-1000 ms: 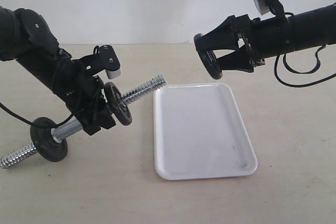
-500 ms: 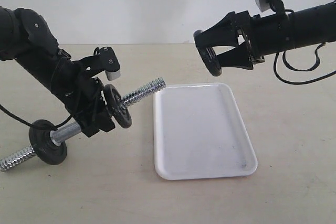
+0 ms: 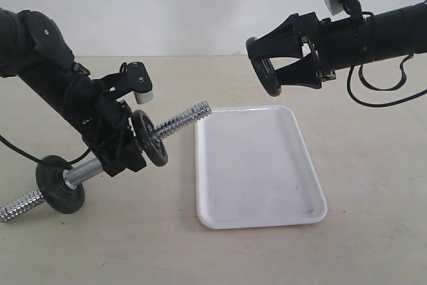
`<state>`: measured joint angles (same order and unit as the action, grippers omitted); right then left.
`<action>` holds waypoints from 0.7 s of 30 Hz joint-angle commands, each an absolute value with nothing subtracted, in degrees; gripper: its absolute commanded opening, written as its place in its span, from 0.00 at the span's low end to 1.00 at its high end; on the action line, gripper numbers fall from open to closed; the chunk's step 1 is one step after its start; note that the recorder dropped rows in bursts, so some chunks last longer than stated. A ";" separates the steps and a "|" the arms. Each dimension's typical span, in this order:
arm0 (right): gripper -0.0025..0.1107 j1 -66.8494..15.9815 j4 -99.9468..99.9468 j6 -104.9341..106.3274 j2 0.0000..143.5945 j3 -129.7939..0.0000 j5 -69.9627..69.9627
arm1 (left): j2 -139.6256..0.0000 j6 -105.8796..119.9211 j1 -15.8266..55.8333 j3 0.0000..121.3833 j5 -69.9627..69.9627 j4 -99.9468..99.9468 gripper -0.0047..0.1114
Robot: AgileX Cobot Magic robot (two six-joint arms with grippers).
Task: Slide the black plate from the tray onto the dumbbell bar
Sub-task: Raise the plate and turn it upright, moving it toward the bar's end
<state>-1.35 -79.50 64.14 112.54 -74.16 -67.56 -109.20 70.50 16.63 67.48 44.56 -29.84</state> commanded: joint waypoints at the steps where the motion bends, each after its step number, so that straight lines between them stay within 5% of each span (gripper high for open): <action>1: 0.02 -1.16 -83.67 61.96 111.79 -74.97 -69.96 | -106.62 70.34 16.59 68.53 46.08 -33.63 0.08; 21: 0.02 -1.38 -80.01 59.74 111.94 -74.97 -69.96 | -106.62 66.45 16.59 68.53 43.03 -34.15 0.08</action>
